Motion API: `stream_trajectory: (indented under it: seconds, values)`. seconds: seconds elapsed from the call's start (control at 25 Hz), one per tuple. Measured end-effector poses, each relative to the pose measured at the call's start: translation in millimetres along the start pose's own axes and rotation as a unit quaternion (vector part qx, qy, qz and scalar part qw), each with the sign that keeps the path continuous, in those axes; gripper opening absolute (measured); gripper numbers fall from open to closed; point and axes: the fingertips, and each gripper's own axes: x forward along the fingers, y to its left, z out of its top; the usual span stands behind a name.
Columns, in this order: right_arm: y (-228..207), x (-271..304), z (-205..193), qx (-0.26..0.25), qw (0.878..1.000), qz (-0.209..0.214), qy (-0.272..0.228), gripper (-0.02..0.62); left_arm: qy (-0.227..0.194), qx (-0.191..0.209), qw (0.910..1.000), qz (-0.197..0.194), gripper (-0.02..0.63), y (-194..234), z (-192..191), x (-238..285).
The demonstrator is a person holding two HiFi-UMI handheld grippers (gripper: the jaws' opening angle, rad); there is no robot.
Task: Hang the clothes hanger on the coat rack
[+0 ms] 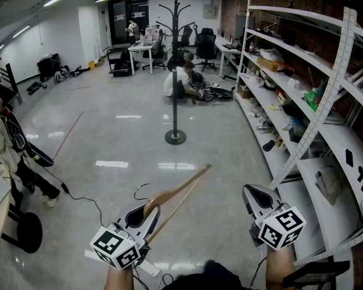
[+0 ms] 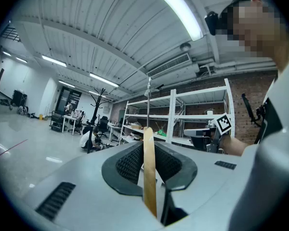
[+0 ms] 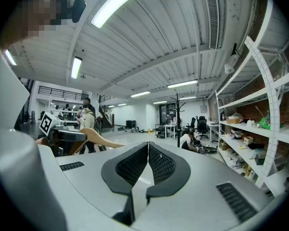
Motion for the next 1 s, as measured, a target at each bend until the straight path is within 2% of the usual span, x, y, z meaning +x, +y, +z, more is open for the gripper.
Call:
stream_trajectory:
  seconds: [0.32, 0.52, 1.0]
  values:
    - [-47, 56, -1, 0.012, 1.000, 0.016, -0.011, 0.008, 0.009, 0.007, 0.9998, 0.017, 0.052, 36, 4, 58]
    - [-93, 99, 7, 0.016, 0.999, 0.028, -0.024, 0.008, 0.012, 0.023, 0.9995, 0.020, 0.052, 56, 19, 112]
    - [-193, 182, 14, 0.017, 0.998, 0.054, -0.023, 0.008, 0.019, 0.026, 0.9987, 0.040, 0.052, 99, 37, 231]
